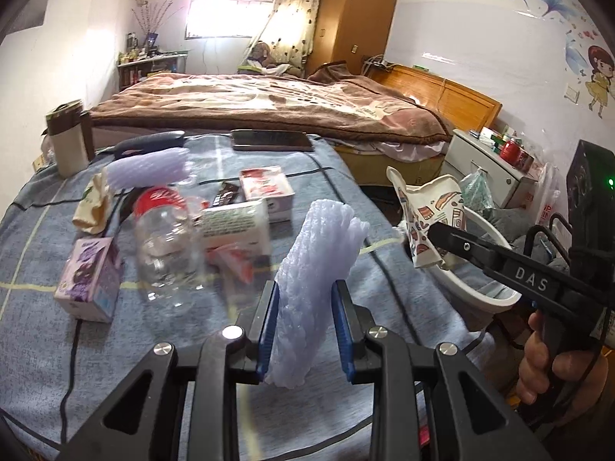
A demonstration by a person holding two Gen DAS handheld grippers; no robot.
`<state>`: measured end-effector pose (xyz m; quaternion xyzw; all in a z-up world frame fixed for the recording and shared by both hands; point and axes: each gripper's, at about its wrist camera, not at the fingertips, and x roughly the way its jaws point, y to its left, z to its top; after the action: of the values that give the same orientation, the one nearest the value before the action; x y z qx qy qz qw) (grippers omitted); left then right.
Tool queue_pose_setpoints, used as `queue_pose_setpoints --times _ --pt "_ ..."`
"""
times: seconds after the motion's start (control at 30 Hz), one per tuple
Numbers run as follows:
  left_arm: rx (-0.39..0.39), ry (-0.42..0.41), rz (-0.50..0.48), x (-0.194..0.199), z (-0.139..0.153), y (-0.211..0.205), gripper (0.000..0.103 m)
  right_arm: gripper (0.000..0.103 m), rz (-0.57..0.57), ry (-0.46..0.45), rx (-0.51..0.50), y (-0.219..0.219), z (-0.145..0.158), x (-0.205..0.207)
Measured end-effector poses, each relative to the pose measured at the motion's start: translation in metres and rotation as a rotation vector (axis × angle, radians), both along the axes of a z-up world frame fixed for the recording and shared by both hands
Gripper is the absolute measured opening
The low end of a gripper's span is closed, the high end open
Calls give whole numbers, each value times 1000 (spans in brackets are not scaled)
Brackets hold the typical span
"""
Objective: Collect trash
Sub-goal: 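Carry the paper cup and foam net over the wastebasket and release both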
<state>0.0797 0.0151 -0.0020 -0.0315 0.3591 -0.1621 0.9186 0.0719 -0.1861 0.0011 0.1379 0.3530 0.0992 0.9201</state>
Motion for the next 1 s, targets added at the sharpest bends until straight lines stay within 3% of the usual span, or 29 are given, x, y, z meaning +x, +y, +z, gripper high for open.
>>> queue_pose_setpoints --times 0.53,1.0 --pt "19 -36 -162 19 14 -107 29 21 -189 -6 -55 -95 8 -19" --pt "13 42 -290 40 3 -187 29 21 -277 88 -113 -142 -17 -9"
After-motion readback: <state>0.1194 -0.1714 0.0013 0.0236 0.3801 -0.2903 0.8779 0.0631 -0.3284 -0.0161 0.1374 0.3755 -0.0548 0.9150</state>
